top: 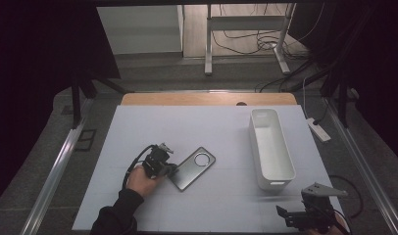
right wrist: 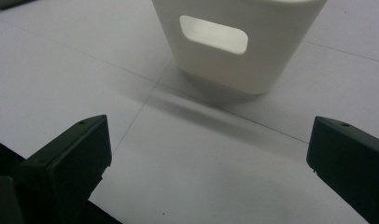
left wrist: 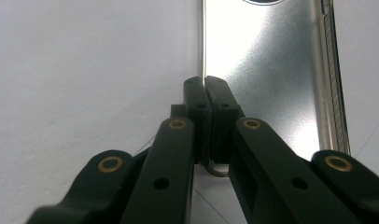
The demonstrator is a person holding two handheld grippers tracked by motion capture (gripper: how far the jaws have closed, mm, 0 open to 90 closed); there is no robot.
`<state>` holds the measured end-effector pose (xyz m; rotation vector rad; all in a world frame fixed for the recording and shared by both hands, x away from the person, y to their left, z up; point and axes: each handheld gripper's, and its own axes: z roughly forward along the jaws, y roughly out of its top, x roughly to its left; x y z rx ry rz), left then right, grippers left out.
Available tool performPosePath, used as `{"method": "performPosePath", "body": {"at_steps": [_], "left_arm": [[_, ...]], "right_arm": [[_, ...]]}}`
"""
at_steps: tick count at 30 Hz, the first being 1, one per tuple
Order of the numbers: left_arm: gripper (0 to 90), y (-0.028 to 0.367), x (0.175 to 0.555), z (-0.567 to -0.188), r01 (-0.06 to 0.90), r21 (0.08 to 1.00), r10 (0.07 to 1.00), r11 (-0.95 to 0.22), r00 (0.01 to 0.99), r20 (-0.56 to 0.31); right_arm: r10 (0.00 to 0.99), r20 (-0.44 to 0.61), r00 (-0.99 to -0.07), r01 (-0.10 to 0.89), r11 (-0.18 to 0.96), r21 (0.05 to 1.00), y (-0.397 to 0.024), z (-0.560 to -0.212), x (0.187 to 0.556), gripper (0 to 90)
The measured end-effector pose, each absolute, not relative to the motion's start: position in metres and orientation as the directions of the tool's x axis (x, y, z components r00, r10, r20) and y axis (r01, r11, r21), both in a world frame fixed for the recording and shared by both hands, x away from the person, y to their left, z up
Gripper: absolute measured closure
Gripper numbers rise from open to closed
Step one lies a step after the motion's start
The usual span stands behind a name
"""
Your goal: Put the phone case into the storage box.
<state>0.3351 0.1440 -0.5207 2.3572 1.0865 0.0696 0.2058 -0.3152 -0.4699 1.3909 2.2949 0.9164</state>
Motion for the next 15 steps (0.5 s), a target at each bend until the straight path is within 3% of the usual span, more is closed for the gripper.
{"method": "performPosePath", "body": {"at_steps": [7,15], "left_arm": [[88.9,0.1456,0.3346,-0.5200,0.696,0.513,0.718,-0.503,0.667,-0.201],[88.9,0.1479,0.3278,-0.5123,0.667,0.573,0.729,-0.476,0.664,-0.166]], "right_arm": [[0.873,0.068,-0.484,0.676,0.323,0.662,-0.3154,-0.4699,0.2056,0.3],[0.872,0.069,-0.484,0.675,0.322,0.664,-0.3157,-0.4698,0.2057,0.3]]}}
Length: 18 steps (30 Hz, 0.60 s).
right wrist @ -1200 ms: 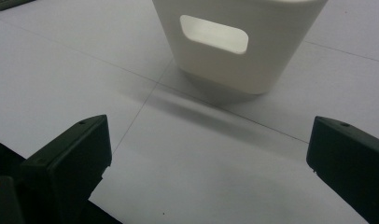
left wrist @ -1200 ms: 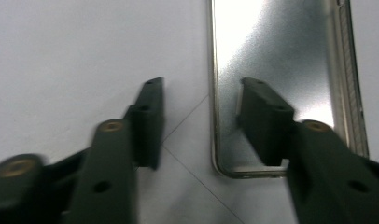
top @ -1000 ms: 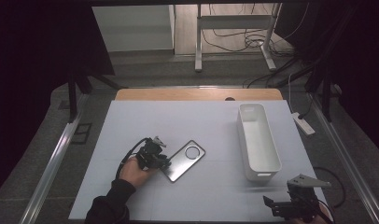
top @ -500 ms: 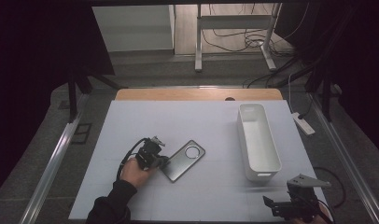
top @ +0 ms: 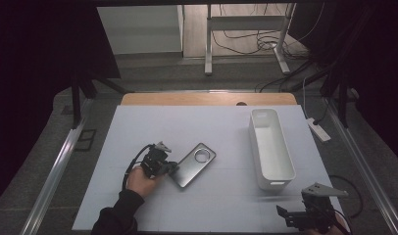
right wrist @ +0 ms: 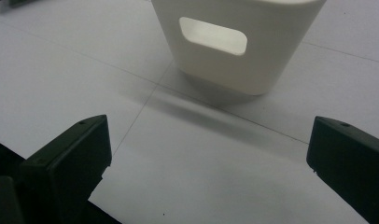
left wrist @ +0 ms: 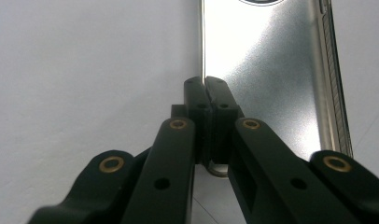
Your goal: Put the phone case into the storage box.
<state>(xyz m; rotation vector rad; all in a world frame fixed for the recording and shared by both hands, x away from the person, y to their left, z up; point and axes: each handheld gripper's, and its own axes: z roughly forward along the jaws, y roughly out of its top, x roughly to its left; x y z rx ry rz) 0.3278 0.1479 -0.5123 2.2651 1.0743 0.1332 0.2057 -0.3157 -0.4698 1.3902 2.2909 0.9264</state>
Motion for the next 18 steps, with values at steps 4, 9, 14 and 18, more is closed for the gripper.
{"method": "performPosePath", "body": {"at_steps": [4,9,14,18], "left_arm": [[88.8,0.150,0.323,-0.507,0.647,0.605,0.733,-0.464,0.664,-0.148],[88.8,0.154,0.315,-0.499,0.617,0.653,0.739,-0.439,0.662,-0.128],[88.8,0.160,0.310,-0.494,0.602,0.679,0.742,-0.420,0.659,-0.125],[88.8,0.164,0.305,-0.491,0.594,0.698,0.744,-0.400,0.655,-0.131]], "right_arm": [[0.873,0.070,-0.483,0.675,0.320,0.665,-0.316,-0.470,0.206,0.3],[0.872,0.070,-0.484,0.674,0.320,0.666,-0.316,-0.470,0.205,0.3],[0.873,0.071,-0.483,0.673,0.318,0.667,-0.316,-0.470,0.205,0.3],[0.873,0.070,-0.483,0.673,0.319,0.668,-0.316,-0.469,0.205,0.3]]}}
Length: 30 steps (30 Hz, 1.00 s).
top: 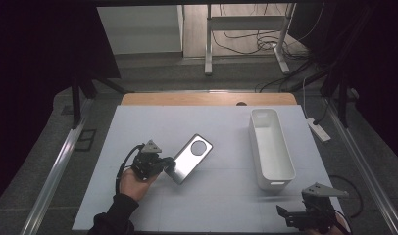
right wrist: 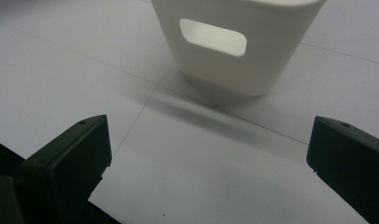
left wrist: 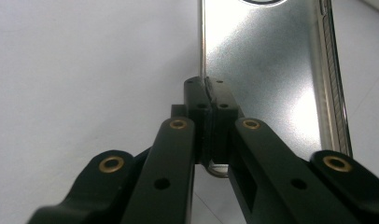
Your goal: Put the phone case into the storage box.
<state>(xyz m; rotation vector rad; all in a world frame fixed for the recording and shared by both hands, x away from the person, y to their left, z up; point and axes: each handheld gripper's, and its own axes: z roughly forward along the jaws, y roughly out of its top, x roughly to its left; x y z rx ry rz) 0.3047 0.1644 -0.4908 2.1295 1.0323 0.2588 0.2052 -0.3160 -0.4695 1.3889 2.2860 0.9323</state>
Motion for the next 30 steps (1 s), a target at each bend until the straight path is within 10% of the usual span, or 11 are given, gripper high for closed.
{"method": "performPosePath", "body": {"at_steps": [30], "left_arm": [[88.8,0.182,0.254,-0.476,0.526,0.805,0.743,-0.274,0.647,-0.170]], "right_arm": [[0.838,0.107,-0.535,0.630,0.311,0.712,-0.320,-0.465,0.202,0.0]]}}
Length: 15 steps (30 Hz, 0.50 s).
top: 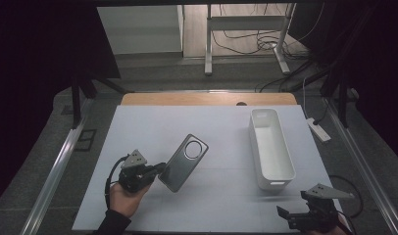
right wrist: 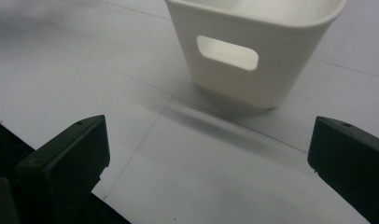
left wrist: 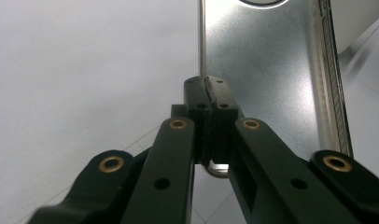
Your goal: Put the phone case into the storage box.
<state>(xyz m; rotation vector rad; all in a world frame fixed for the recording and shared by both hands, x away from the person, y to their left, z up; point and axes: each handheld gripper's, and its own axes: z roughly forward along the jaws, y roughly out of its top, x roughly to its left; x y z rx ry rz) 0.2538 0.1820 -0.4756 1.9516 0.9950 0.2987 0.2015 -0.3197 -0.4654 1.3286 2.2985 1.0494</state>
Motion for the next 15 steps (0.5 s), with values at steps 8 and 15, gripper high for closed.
{"method": "performPosePath", "body": {"at_steps": [8,15], "left_arm": [[88.8,0.185,0.244,-0.476,0.519,0.813,0.746,-0.264,0.644,-0.170],[88.8,0.184,0.239,-0.476,0.515,0.815,0.747,-0.265,0.644,-0.165]], "right_arm": [[0.788,0.186,-0.587,0.604,0.274,0.748,-0.318,-0.454,0.204,0.0],[0.744,0.225,-0.630,0.591,0.270,0.760,-0.314,-0.447,0.209,0.0]]}}
